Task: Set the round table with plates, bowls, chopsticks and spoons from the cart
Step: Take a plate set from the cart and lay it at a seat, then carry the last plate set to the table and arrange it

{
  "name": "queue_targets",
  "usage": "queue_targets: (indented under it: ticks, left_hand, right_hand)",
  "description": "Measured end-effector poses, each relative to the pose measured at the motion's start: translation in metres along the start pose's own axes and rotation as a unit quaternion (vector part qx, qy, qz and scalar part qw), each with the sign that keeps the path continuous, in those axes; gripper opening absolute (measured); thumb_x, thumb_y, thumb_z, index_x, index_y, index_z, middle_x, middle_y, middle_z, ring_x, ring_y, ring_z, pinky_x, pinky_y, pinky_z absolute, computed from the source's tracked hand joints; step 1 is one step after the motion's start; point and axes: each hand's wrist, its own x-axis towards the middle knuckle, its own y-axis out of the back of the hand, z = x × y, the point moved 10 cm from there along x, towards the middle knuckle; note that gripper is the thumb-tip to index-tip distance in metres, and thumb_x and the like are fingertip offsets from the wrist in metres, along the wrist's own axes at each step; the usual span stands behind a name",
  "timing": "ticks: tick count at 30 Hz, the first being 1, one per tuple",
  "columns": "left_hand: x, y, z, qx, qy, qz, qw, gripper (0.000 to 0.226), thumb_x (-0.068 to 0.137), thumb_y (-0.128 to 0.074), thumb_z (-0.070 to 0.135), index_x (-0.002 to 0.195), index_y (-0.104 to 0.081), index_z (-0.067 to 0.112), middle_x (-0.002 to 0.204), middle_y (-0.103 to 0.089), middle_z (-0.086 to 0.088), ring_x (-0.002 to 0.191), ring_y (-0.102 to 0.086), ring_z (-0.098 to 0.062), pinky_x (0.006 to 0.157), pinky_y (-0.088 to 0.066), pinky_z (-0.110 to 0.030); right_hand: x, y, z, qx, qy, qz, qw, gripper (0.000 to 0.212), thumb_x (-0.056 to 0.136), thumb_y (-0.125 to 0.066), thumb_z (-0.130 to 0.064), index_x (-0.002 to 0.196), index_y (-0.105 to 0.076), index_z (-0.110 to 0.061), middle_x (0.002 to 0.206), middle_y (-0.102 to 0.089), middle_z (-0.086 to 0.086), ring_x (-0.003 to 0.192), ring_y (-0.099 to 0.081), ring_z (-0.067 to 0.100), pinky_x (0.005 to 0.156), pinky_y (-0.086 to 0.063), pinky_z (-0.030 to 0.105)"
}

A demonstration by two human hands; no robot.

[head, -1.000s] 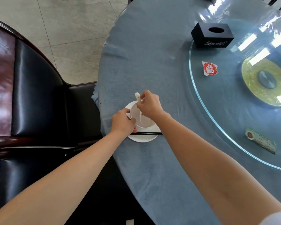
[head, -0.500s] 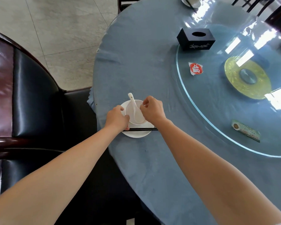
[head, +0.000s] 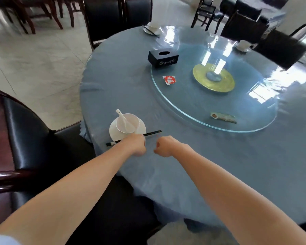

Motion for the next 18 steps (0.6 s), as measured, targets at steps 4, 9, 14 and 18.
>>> queue_targets:
  ticks: [4,9,14,18]
  left_hand:
    - [-0.031,-0.033,0.069,0.108,-0.056,-0.027,0.992,0.032,0.086,-0.049,0.015,0.114,-0.065,0.011,0.117,-0.067,-0.012,0.106,-0.063,-0.029,0.085,-0.054,-0.036]
    - [-0.102,-0.11,0.175,0.201,-0.146,-0.071,0.966,0.032,0.089,-0.047,0.014,0.114,-0.066,0.009,0.116,-0.068,-0.014,0.105,-0.064,-0.031,0.083,-0.052,-0.034]
    - [-0.202,-0.234,0.289,0.313,-0.262,-0.134,0.903,0.017,0.085,-0.053,0.015,0.09,-0.066,0.006,0.085,-0.069,-0.01,0.075,-0.067,-0.03,0.068,-0.055,-0.033]
    - [-0.304,-0.354,0.368,0.464,-0.375,-0.179,0.782,0.015,0.082,-0.05,0.0,0.076,-0.063,0.004,0.07,-0.061,-0.006,0.058,-0.06,-0.024,0.069,-0.057,-0.034]
  right_hand:
    - [-0.064,-0.032,0.052,0.025,-0.048,0.018,0.998,0.038,0.096,-0.053,-0.04,0.105,-0.066,-0.005,0.109,-0.067,0.014,0.103,-0.06,0.034,0.079,-0.049,0.035]
    - [-0.188,-0.105,0.125,0.116,-0.136,0.038,0.983,0.037,0.099,-0.046,-0.033,0.113,-0.064,-0.004,0.119,-0.066,0.015,0.109,-0.06,0.034,0.081,-0.046,0.034]
    - [-0.351,-0.218,0.189,0.229,-0.257,0.057,0.937,0.035,0.097,-0.044,-0.028,0.113,-0.066,-0.006,0.12,-0.065,0.017,0.103,-0.062,0.034,0.078,-0.048,0.034]
    - [-0.498,-0.326,0.224,0.32,-0.387,0.048,0.863,0.033,0.092,-0.042,-0.027,0.11,-0.066,-0.012,0.117,-0.066,0.011,0.101,-0.062,0.032,0.082,-0.05,0.034]
